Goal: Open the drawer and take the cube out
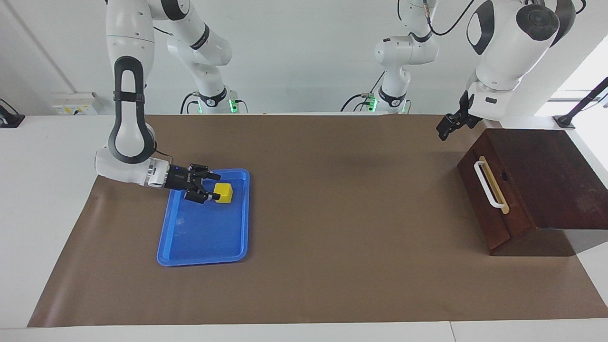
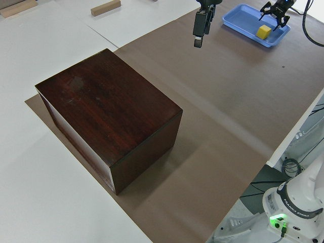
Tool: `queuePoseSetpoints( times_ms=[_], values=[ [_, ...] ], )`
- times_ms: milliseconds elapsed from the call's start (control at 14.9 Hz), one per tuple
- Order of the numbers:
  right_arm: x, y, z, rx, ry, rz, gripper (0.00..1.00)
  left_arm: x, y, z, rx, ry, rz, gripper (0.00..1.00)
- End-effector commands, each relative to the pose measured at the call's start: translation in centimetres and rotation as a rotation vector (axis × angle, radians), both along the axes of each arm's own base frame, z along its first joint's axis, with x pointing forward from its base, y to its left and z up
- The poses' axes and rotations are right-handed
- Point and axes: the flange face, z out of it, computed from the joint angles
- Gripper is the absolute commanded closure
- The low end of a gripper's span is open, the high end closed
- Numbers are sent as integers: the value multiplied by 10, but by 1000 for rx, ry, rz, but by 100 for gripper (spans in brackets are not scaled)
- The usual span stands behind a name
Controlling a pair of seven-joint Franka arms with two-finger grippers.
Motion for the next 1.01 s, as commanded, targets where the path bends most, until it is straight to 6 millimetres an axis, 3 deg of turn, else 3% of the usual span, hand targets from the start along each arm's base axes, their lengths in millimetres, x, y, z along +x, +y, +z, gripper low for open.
queuePoseSetpoints(
  times_ms=[0, 201, 336, 604, 940],
  values=[
    [14, 23, 68, -137, 114, -54, 0, -7, 1, 2, -12, 2, -76, 0],
    [18, 50, 138, -303, 243, -192, 0, -8, -3, 2, -11, 17, -84, 0],
    [17, 59, 161, -346, 333, -286, 0, -10, -13, 3, -9, 16, -106, 0],
    [24, 67, 218, -507, 437, -499, 0, -7, -9, 13, -16, 15, -141, 0],
    [7, 63, 280, -687, 639, -811, 0, -7, -5, 19, -21, 15, -154, 0]
  ],
)
